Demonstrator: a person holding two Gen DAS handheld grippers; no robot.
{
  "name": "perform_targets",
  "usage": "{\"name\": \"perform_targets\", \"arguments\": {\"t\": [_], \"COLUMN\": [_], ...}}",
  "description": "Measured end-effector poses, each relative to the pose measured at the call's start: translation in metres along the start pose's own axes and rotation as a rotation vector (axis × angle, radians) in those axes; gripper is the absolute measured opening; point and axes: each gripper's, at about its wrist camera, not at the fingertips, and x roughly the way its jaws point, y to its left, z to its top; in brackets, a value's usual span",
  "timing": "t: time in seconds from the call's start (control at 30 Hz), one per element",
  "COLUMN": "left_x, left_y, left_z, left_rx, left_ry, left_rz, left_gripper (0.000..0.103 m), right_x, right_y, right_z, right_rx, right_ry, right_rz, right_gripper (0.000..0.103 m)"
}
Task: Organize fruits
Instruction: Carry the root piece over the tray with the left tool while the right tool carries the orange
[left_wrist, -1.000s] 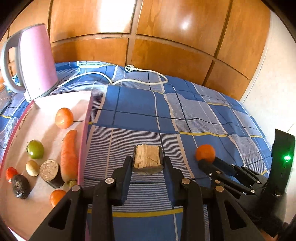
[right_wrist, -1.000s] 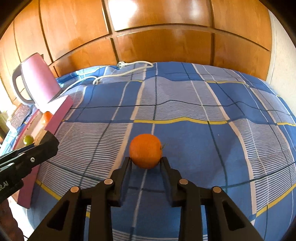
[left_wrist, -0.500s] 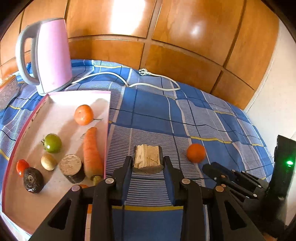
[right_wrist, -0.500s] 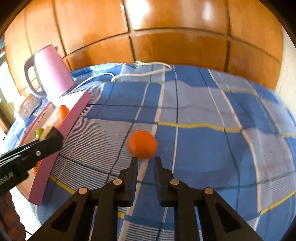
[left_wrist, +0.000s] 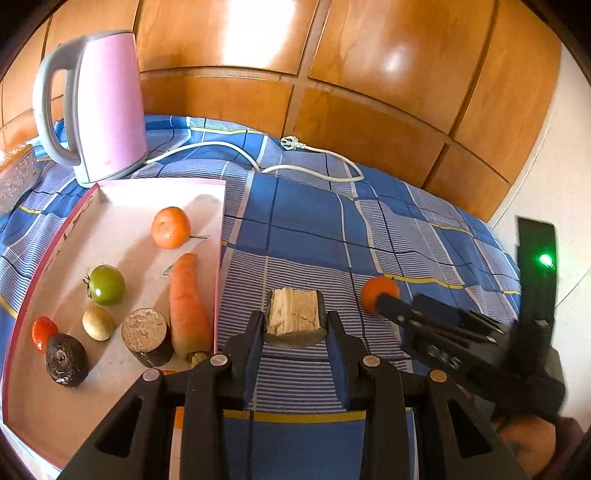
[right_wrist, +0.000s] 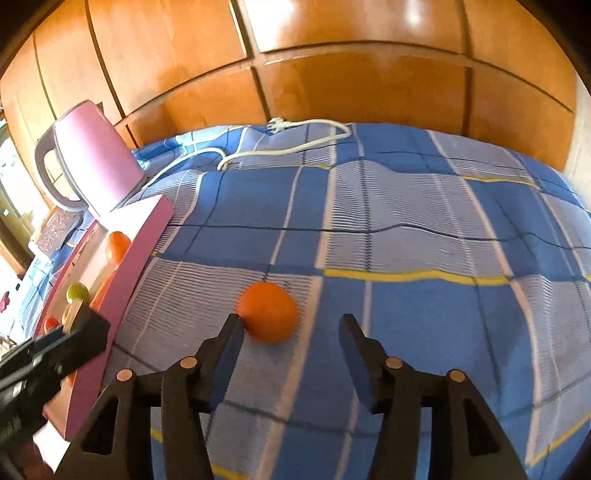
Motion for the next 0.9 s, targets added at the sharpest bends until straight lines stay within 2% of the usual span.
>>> {"name": "perform_targets", "arguments": {"t": [0.1,0.13,0.17,0.3,0.53,0.9], "left_x": [0.001,0.0,0.0,-0.002,-0.012,-0.034], "left_y": [0.002,0.003,0.004,0.007,0.021,0.066], "left_z": [0.002,0.002,0.002,0.003,0.008,0.014], "left_rx": [-0.008,-0.009,-0.008,-0.015,-0.041,-0.121], "left_ry": [0.002,0.001,-0.002,-0.005,-0.03,-0.085], "left_rz": [0.002,0.003,0.006,0.005,0.015,0.079], "left_gripper": [0.033,0.033,0.033,0.033,0.033,0.033], "right_x": [0.014,0.017,0.02,0.019,0.013,-0.004], "right_y": [0.01,0.012,0.015,0.018,0.023,0.069], "right_z": [0.004,0.004,0.003,0.002,0.003,0.014], "right_rx": [-0.038,-0.044,-0.05,-0.064,-0.055,-0.112], "right_ry": [0.032,0.039,0.043,0.024,0.029,0.024], "right_rz": [-0.014,-0.014,-0.006,-0.03,0.0,0.131], "right_gripper": [0.054,0.043,0.038,0.037,0.037,0.037]}}
